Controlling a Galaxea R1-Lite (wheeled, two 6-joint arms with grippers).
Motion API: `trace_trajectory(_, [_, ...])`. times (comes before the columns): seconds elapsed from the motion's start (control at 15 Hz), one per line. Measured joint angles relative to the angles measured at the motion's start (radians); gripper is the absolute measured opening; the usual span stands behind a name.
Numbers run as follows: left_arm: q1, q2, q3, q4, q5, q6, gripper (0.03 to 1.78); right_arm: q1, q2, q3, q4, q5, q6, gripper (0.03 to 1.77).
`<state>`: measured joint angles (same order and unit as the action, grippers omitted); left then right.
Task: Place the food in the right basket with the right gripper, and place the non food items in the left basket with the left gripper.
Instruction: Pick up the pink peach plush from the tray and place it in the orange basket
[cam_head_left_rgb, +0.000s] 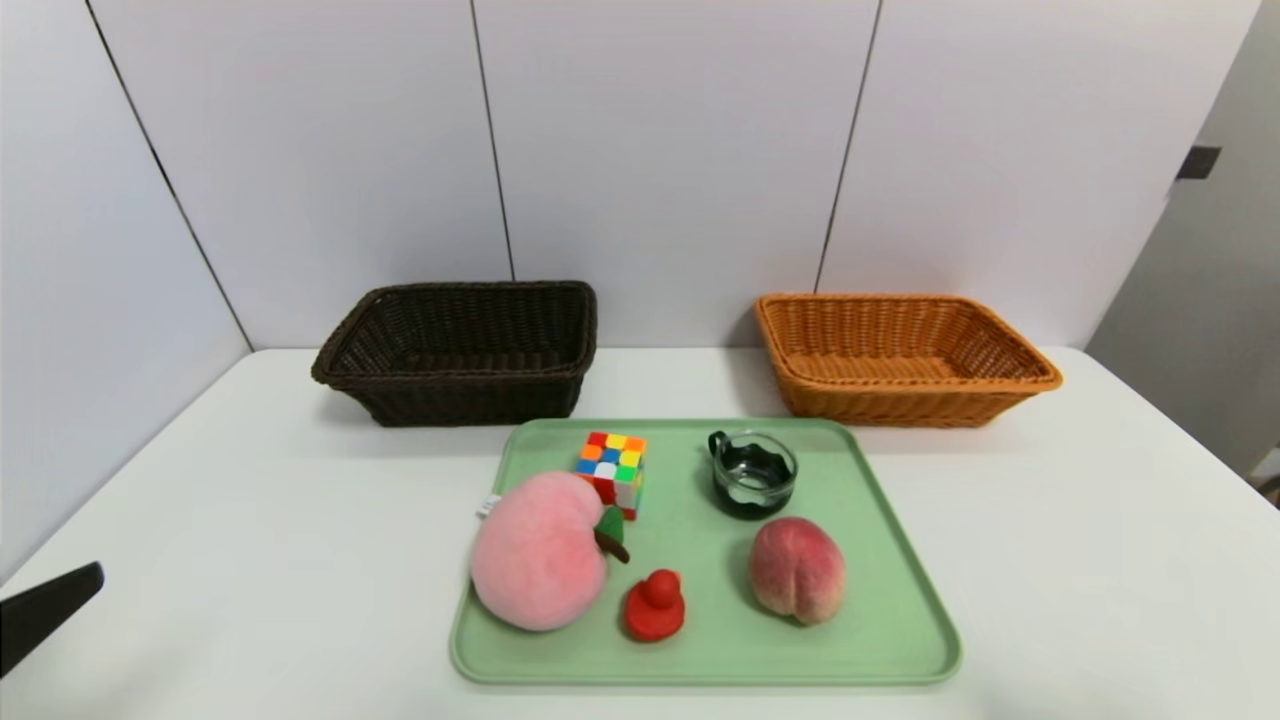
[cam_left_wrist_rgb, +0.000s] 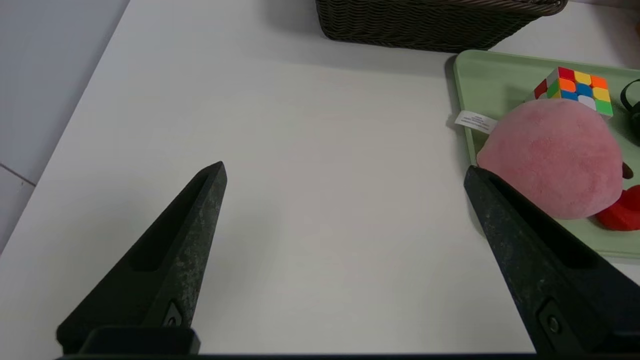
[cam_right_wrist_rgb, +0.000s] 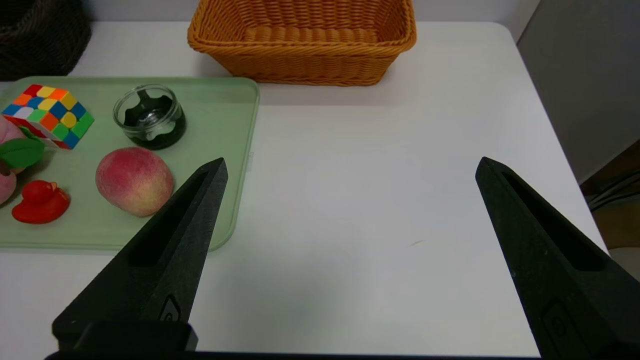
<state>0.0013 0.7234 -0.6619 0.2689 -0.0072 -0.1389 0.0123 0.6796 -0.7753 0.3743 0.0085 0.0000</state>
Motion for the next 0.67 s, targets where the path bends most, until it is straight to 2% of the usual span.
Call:
trace_trajectory(0.13, [-0.03,0.132,-0.088,0.0,-0.001,0.001,1.69,0.002,0.136,-0.07,0.003,0.005,0.002,1.71])
trace_trajectory(0.27, [-0.116,0.24,-0.155,-0.004,-0.001,0.002,1.69,0.019,0.252,-0.137,0.005,0.014,0.0,1.71])
trace_trajectory(0.53, [-0.311,0.376,-0.226,-0.005,0.007,-0.005,1.69,0.139,0.395,-0.217,0.033,0.035,-0.005,1.71])
trace_trajectory(0.67, [-0.35,0.415,-0.24,0.0,0.009,-0.006,1.69,0.175,0.442,-0.257,0.062,0.039,-0.002,1.71])
